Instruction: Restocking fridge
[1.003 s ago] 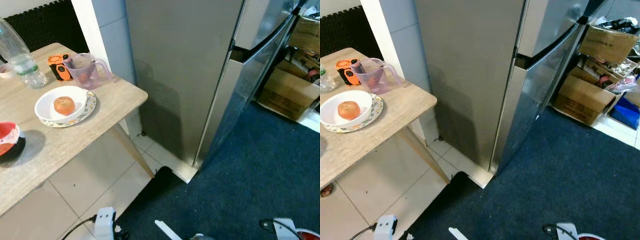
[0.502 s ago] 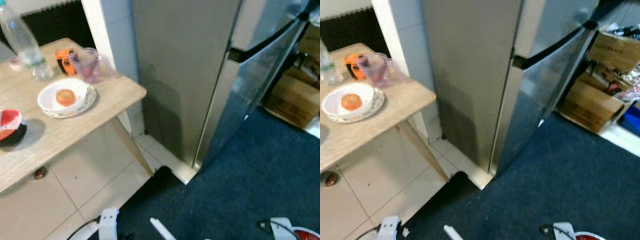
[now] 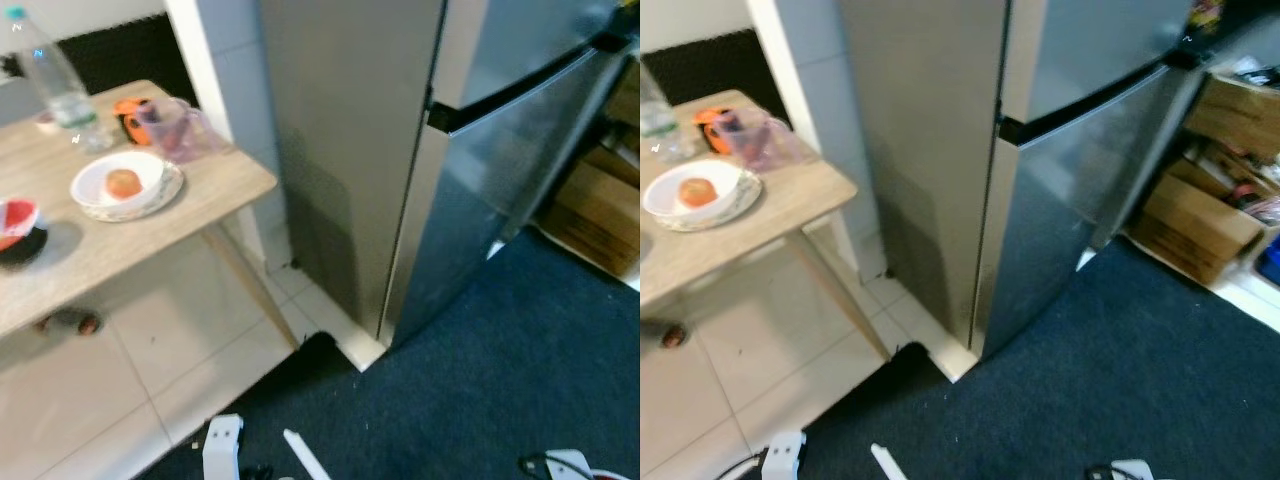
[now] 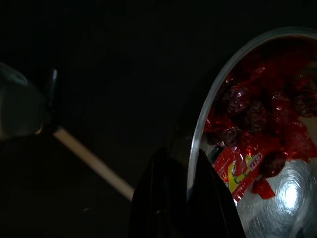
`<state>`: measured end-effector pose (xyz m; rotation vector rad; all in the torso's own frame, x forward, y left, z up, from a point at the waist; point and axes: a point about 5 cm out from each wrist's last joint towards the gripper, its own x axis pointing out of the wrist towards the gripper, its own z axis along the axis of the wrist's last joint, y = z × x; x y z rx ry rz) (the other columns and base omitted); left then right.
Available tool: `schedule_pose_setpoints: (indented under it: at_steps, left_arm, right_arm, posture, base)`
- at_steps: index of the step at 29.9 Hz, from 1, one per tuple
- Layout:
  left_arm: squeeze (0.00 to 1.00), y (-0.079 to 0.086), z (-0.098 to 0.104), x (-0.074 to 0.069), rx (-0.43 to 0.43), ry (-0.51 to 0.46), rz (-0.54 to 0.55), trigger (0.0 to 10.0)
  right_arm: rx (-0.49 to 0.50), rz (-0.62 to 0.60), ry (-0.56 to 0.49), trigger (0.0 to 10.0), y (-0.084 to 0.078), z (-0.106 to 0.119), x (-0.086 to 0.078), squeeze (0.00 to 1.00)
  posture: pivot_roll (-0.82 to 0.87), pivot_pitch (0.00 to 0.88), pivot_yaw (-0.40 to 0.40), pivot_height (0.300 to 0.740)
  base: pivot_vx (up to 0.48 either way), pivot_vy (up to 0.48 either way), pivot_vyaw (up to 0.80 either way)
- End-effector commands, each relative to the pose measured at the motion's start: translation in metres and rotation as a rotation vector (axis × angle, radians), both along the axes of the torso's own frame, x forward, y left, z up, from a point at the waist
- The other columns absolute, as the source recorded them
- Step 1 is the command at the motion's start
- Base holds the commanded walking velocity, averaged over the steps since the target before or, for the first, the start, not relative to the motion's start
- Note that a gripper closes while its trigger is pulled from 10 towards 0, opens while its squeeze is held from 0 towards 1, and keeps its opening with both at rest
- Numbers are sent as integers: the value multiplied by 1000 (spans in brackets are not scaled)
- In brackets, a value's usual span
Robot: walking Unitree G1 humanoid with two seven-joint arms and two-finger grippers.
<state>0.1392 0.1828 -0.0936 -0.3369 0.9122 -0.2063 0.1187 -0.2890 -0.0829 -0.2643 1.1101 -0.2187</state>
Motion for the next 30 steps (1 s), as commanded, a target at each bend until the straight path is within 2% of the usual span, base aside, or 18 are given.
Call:
schedule_pose_setpoints:
  at_steps: [1,4,27,30]
  left_arm:
    - [0,-1,-4,-9,1,39,-7,10000]
    - [0,-1,-4,-9,1,39,-7,10000]
    - [0,-3,-3,-7,-8,32,-11,10000]
    - [0,-4,-3,-6,-6,33,-7,10000]
  right_arm:
    - [-9,16,12,10000,1,-1,-2,0]
    - [-14,16,12,10000,0,-1,-2,0]
    - [-40,23,26,10000,-1,-1,-4,0]
    - [-41,22,25,10000,-1,-1,-4,0]
  posture:
    - [-20,95,-11,740]
    - [-20,95,-11,740]
    - [-21,96,-14,740]
    - [-22,95,-13,740]
  base:
    - [0,-360,800]
    - [0,-361,800]
    - [245,-360,0]
    - [0,-217,0]
